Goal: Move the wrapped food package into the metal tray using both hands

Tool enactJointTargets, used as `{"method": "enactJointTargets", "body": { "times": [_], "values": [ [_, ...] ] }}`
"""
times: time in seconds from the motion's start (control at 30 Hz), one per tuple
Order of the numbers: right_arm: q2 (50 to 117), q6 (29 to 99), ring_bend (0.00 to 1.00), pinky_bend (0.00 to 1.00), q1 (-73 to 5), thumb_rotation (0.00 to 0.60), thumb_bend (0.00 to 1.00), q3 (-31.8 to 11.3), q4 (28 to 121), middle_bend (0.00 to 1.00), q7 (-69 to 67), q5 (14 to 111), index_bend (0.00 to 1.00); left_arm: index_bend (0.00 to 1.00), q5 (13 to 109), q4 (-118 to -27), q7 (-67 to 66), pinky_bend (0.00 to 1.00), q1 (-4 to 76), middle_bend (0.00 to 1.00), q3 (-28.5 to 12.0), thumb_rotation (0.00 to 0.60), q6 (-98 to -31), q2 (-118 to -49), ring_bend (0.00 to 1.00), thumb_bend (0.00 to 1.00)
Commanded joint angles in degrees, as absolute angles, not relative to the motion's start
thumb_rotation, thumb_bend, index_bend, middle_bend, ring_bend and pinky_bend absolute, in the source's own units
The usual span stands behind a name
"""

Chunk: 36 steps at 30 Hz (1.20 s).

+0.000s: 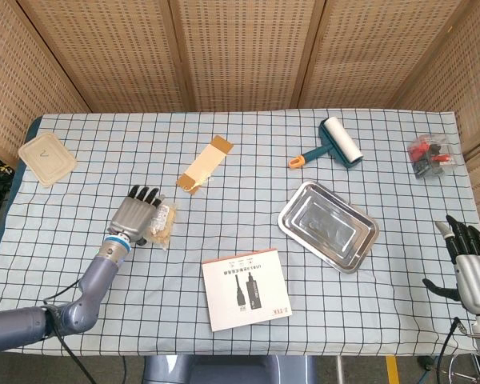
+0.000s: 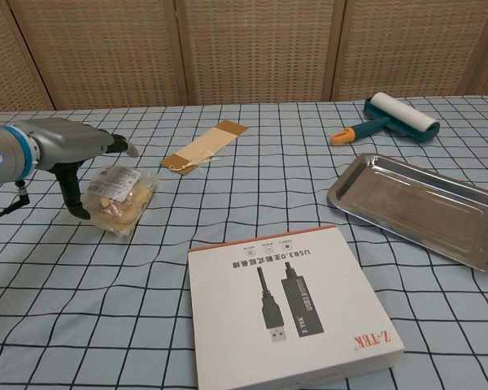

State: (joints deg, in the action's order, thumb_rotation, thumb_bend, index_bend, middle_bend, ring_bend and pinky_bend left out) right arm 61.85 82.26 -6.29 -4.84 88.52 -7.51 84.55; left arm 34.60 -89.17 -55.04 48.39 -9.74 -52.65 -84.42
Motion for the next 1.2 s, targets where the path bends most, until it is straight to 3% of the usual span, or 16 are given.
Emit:
{"method": "enactJointTargets", "body": {
  "times": [0.03,0.13,0.2,0.27,0.37,0.47,0.8,1.2],
  "values": [
    [62.3,82.8,0.0,0.0,-6.3,0.6,0.11,-5.2,87.8,0.0,-7.9,84.7,0.02,0.0,31.9,-85.9,-56.5,0.0,50.9,0.0,-8.8,0.6,-52.3,-87.0,0.0,0.08],
    [62.7,83.3,0.0,0.0,-6.3,0.6,0.1,-5.4,87.2,0.0,-8.5,84.8,0.02,0.03,30.9,-83.5,-57.7,0.0,52.1,0.0,-7.9,0.6,-53.4,-88.9,0.0,0.11],
    [62.8,83.6,0.0,0.0,-6.3,0.6,0.1,-5.5,87.0,0.0,-8.9,84.9,0.03,0.11,30.8,-82.6,-57.9,0.03,52.3,0.0,-7.3,0.6,-54.1,-89.6,0.0,0.13],
    [63.0,83.9,0.0,0.0,-6.3,0.6,0.11,-5.7,86.5,0.0,-9.3,84.9,0.03,0.25,31.3,-81.2,-57.5,0.12,52.3,0.02,-6.7,0.6,-55.1,-90.7,0.04,0.16],
    [63.1,83.4,0.0,0.0,-6.3,0.6,0.11,-5.8,86.1,0.0,-10.1,84.3,0.03,0.48,33.0,-79.1,-55.1,0.29,51.9,0.18,-6.8,0.6,-56.3,-92.4,0.2,0.31],
    [62.9,83.3,0.0,0.0,-6.2,0.6,0.1,-5.9,86.1,0.0,-10.4,84.1,0.04,0.61,37.0,-78.3,-51.4,0.37,51.3,0.32,-7.4,0.6,-58.1,-93.3,0.32,0.44],
    [62.4,82.8,0.0,0.0,-6.3,0.6,0.1,-6.0,86.5,0.0,-11.1,83.7,0.04,0.64,45.6,-82.0,-45.5,0.38,52.0,0.35,-9.8,0.6,-60.2,-93.1,0.34,0.45],
    [61.8,81.4,0.0,0.0,-6.8,0.6,0.1,-6.6,85.4,0.0,-13.9,82.5,0.04,0.64,45.3,-74.6,-47.9,0.38,63.7,0.35,-17.2,0.6,-55.4,-104.9,0.34,0.45]
  ]
}}
